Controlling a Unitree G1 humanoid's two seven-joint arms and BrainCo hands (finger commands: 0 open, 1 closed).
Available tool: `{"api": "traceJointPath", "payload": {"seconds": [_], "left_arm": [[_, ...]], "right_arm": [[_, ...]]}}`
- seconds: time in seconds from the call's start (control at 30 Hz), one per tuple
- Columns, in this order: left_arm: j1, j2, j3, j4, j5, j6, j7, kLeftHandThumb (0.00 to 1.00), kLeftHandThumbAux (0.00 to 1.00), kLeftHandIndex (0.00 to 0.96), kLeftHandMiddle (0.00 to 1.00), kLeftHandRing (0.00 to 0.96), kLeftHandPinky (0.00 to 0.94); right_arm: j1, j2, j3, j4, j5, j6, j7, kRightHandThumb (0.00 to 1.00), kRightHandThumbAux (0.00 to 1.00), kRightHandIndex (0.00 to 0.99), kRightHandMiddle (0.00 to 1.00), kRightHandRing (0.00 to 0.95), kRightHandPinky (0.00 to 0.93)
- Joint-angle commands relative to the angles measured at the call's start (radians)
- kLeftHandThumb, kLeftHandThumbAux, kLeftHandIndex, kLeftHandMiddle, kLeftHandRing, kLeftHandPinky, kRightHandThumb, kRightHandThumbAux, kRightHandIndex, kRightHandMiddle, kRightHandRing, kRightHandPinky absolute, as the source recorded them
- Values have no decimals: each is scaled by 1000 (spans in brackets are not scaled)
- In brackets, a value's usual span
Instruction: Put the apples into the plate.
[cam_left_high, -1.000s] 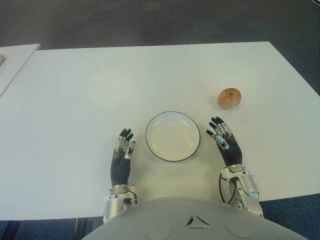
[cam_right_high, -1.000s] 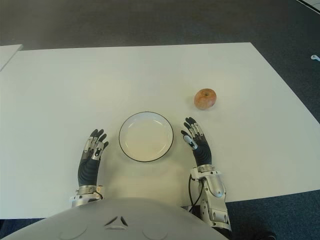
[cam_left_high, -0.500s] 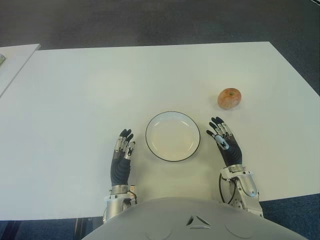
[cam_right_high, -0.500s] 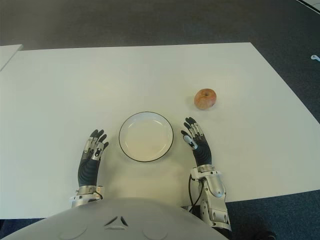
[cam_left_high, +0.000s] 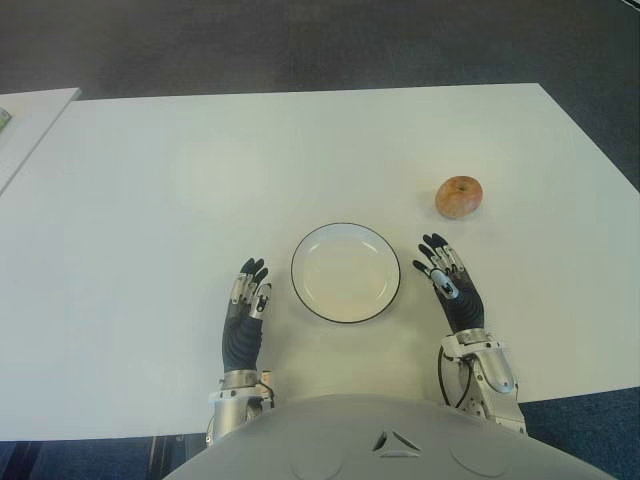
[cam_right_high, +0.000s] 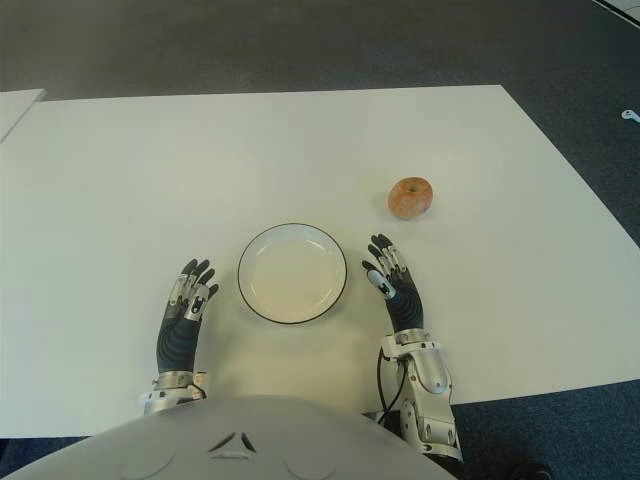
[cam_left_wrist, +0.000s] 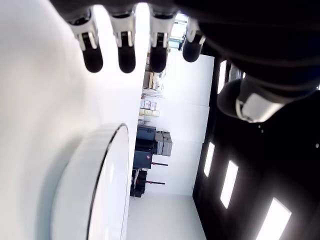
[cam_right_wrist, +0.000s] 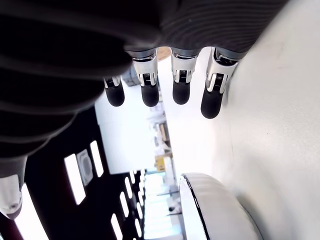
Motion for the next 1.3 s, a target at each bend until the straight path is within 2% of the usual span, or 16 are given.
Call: {"api": "traceJointPath", "payload": {"seconds": [0.03,0.27,0.33,0.43,0.5,0.6,0.67,0.73,0.8,0.87,1.0,1.13,1.23,1.3], "left_arm": [[-30,-19,11,30,-6,11,5,123,440,83,115,119,146],[-76,-12,26,73,-7,23,0,117,440,82,106,108,126],[-79,-13,22,75,7,28,5,114,447,77,101,103,121],[-70,-20,6,60,30,42,14,108,451,72,92,92,110],[-69,-21,2,55,37,48,16,101,449,67,84,82,97],[-77,-24,1,59,43,53,20,94,448,63,79,75,89],[-80,-27,-2,59,46,60,24,90,449,61,76,71,87],[-82,-29,-3,61,44,60,24,91,453,62,74,70,93],[-84,-31,-3,63,38,53,23,95,454,68,77,75,109],[-86,-33,-4,66,35,49,22,101,450,75,81,80,126],[-98,-35,-4,72,30,49,20,108,441,89,88,90,136],[-105,-32,1,84,27,58,19,101,441,87,83,80,107],[-105,-33,1,85,28,60,20,94,440,84,76,71,96],[-107,-32,4,91,26,55,19,93,442,84,70,65,91]], "right_arm": [[-26,-6,-14,-6,-10,45,-28,121,506,14,4,0,4],[-111,-50,-13,-86,-148,56,-99,158,563,22,1,0,0],[-156,-77,-2,-102,-264,2,-143,205,587,30,9,0,5],[-207,-140,3,-85,-434,-127,-204,297,596,47,28,6,13],[-226,-176,1,-64,-503,-192,-236,362,587,66,47,15,16],[-252,-215,-5,-24,-570,-256,-276,397,574,80,60,22,5],[-290,-283,-20,25,-669,-327,-336,408,550,84,70,26,2],[-336,-359,-32,79,-772,-363,-395,410,525,83,75,23,0],[-376,-413,-28,111,-870,-354,-446,413,497,80,73,15,0],[-398,-441,-17,122,-935,-337,-482,423,464,74,65,6,0],[-448,-504,22,134,-1079,-256,-513,445,408,54,42,1,0],[-506,-534,61,163,-1145,-185,-492,459,361,28,17,0,0],[-523,-547,82,175,-1157,-159,-494,457,342,15,5,0,0],[-569,-556,106,236,-1174,-137,-501,448,328,8,2,0,0]]}}
